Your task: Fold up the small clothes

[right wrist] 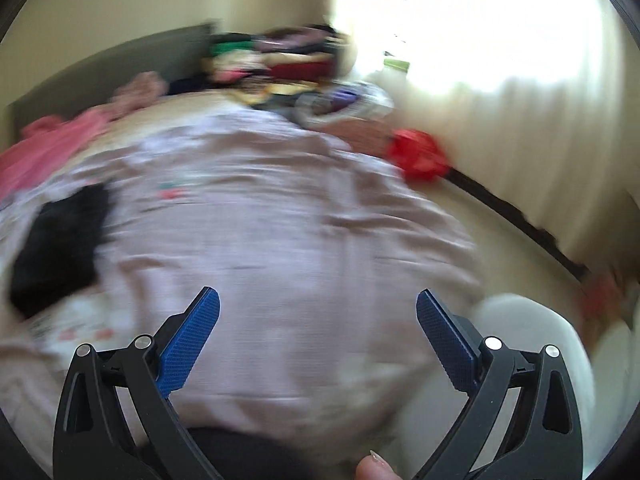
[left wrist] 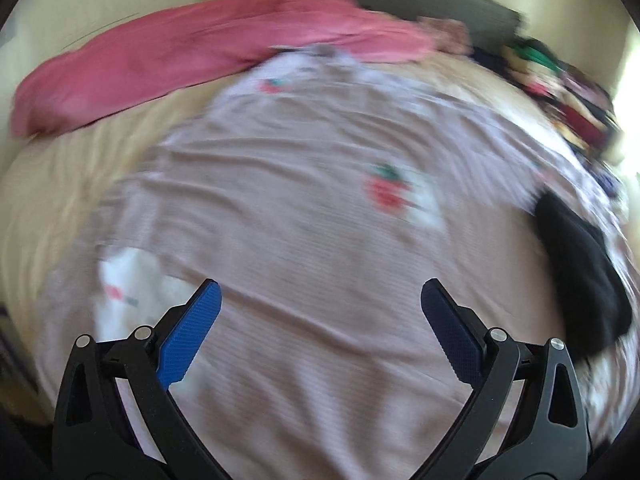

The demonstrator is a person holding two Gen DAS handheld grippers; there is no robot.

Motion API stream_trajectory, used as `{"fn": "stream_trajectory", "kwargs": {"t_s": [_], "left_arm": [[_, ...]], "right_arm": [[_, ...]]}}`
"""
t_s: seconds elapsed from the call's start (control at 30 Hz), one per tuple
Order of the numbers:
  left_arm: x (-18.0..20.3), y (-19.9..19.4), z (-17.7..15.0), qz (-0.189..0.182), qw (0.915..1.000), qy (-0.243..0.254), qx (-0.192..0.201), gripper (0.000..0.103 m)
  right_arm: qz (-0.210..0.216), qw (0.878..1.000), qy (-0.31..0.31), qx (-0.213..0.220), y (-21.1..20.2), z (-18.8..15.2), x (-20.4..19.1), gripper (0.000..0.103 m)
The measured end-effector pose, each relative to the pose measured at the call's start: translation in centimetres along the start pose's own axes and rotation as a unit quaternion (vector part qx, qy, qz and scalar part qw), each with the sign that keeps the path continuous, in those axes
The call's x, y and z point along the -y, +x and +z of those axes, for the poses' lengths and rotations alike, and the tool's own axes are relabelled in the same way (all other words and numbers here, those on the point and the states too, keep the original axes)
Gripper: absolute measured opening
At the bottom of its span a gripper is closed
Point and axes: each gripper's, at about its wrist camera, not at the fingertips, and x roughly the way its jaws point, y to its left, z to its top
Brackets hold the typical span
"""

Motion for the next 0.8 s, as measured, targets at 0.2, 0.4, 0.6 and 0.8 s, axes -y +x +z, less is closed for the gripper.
{"fn": "stream_trajectory", "kwargs": {"t_s": [0.2, 0.4, 0.6, 0.8], "left_arm": [[-8.5, 3.3, 3.8, 0.087, 0.9935, -0.073, -0.001, 0.094], [-15.4, 6.4, 7.1, 0.178, 0.977, -0.115, -0.024, 0.094], [-19.8, 10.3, 8.0, 0.207, 0.9677, -0.142, -0.024, 0.094], [-21.0, 13.2, 6.1, 0.184, 0.9684, -0.165, -0.038, 0.095]], "right_arm": [[-0.105, 0.991, 0.076, -0.041, 4.7, -2.3, 10.4, 0.098], [-0.174, 0.972, 0.131, -0.085, 8.5, -5.1, 18.7, 0.098], [-0.158, 0.963, 0.184, -0.12, 10.9, -7.9, 22.3, 0.099], [-0.162, 0.962, 0.185, -0.116, 10.6, -8.2, 21.9, 0.099]]}}
